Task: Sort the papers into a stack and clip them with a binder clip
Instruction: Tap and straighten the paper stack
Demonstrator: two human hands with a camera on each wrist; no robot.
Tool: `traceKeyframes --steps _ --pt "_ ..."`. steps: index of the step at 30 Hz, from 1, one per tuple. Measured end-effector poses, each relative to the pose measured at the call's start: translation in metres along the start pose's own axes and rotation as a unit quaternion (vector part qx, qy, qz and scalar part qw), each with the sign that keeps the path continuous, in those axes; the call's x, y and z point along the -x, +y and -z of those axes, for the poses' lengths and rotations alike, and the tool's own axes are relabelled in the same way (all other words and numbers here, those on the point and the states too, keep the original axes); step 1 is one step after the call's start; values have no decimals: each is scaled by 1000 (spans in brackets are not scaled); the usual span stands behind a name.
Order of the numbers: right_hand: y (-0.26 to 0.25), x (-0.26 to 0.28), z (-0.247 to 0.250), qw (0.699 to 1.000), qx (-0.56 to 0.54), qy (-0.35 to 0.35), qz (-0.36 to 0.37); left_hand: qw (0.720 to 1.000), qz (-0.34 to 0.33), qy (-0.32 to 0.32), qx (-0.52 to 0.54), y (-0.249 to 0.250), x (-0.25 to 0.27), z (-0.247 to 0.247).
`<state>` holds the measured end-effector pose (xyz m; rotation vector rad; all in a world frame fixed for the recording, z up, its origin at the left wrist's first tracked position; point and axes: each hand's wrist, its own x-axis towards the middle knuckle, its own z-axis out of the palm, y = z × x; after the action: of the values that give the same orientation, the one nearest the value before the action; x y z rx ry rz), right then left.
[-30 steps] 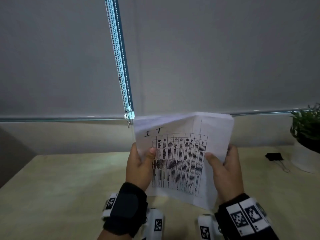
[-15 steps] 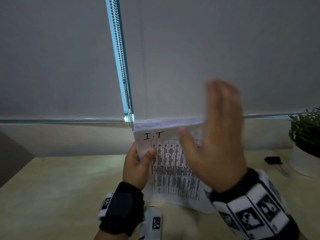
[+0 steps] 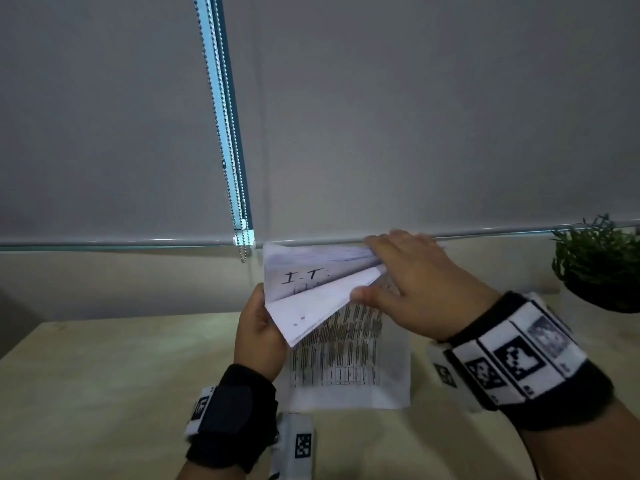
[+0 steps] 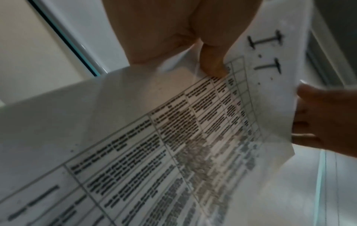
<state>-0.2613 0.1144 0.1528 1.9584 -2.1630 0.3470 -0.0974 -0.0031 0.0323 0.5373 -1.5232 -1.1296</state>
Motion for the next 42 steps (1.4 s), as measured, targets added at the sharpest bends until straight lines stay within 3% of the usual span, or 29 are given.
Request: traceKeyframes --steps 1,3,5,8,9,11,15,17,21,24,29,33,37,40,42 --pt "10 4 -1 999 -50 -14 1 1000 8 4 7 0 0 1" --pt "30 13 -9 969 -232 72 -46 999 31 20 24 0 -3 5" --pt "46 18 -22 886 -421 144 -130 998 40 30 27 0 -5 8" --pt "54 18 -59 760 -619 106 -169 998 55 8 37 5 -2 6" --pt "53 18 -70 731 -650 107 -180 997 59 0 40 7 0 3" --pt "42 16 -81 703 -665 154 -202 998 57 -7 21 12 2 -8" --pt "20 3 -73 718 -605 293 -180 999 26 14 13 26 -2 -27" --pt "17 1 -71 716 -595 320 -175 999 22 33 10 28 -5 -28" --pt "23 14 -102 693 -628 269 -229 998 54 37 -10 8 6 -18" --pt "21 21 -116 701 -613 266 -251 997 61 43 -32 -3 11 -14" --pt "25 23 -112 730 -587 267 -225 996 74 11 -47 9 3 -7" --pt "32 23 -113 745 -587 246 -201 998 24 47 -25 25 -14 -5" --pt "32 31 -104 749 -608 206 -163 995 75 57 17 27 -23 -15" --pt "62 35 -93 737 -653 125 -119 994 91 55 22 28 -22 -18" --pt "103 23 -87 713 -660 118 -205 994 87 58 27 31 -22 -19"
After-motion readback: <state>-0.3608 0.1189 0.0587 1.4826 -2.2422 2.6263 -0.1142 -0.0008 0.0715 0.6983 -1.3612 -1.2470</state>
